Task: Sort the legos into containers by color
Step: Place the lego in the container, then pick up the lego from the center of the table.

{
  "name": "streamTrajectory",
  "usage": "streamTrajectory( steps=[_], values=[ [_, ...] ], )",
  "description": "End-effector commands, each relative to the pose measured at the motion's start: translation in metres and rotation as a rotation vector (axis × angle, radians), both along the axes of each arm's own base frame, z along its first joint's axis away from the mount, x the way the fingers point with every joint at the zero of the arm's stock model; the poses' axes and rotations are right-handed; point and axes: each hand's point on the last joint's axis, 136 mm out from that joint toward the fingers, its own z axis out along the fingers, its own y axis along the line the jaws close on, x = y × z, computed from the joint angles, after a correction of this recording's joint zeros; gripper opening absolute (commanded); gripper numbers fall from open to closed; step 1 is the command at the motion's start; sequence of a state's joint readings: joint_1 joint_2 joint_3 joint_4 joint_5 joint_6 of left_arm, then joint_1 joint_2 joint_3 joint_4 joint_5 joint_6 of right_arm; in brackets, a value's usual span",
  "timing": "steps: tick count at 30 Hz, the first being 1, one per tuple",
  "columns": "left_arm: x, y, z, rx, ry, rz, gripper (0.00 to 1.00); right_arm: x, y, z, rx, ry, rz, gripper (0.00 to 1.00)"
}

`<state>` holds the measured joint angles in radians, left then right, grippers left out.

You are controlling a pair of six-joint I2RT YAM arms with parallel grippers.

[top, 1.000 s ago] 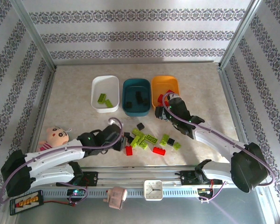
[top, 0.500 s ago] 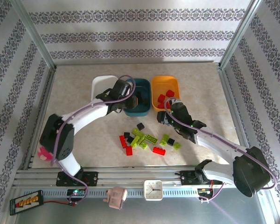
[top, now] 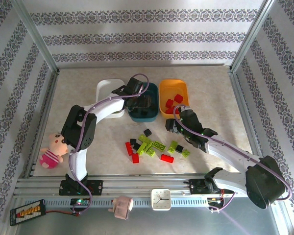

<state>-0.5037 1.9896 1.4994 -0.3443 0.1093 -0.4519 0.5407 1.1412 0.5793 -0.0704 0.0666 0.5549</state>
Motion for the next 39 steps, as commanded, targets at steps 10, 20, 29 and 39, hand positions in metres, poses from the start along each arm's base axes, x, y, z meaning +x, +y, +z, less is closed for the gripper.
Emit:
streamTrajectory(
  steps=[10,20,29,39],
  values=[
    [-0.090,0.012,0.067,-0.197,-0.108,-0.029,0.79,-0.004,0.012,0.002,0.017,0.011,0.059,0.64],
    [-0.191,0.047,0.011,-0.174,-0.010,-0.012,0.75,-0.020,0.024,-0.013,-0.023,0.074,0.119,0.63],
    [-0.231,0.052,-0.033,-0.157,0.093,-0.031,0.70,-0.018,0.026,-0.009,-0.031,0.062,0.118,0.63],
    [-0.237,0.045,-0.052,-0.153,0.154,-0.045,0.63,-0.017,0.025,-0.009,-0.043,0.058,0.111,0.63]
  ],
)
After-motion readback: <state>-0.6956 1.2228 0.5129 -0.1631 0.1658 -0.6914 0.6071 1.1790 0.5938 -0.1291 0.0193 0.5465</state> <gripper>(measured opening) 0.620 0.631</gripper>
